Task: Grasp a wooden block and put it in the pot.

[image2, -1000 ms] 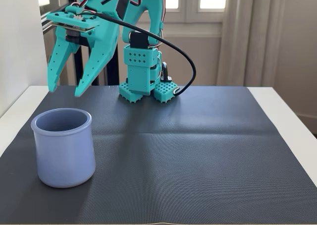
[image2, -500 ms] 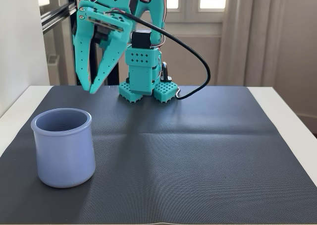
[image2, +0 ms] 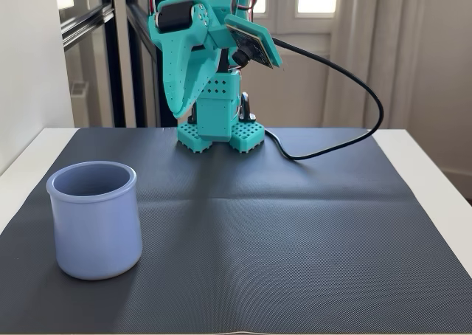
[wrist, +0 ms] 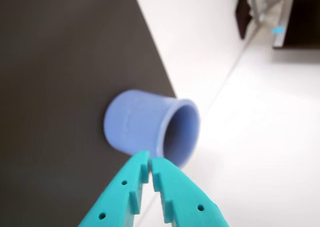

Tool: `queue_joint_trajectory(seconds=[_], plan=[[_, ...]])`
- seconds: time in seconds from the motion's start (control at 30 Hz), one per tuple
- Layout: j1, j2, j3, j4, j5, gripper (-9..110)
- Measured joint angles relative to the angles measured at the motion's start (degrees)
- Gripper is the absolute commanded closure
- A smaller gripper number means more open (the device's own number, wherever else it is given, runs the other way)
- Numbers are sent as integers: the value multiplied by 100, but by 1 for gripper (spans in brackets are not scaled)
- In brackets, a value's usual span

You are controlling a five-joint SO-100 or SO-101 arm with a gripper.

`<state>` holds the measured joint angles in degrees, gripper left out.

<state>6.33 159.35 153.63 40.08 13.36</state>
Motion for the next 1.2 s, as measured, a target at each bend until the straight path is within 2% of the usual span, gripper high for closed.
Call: queue_joint_trajectory(seconds=[0.2, 0.6, 0.83, 1.2], plan=[[-62, 1072, 1230, 0, -431, 101], [-211, 2637, 2654, 44, -984, 101], [-237, 3384, 2681, 967, -1046, 101], [-246, 3489, 2672, 1099, -1081, 101]])
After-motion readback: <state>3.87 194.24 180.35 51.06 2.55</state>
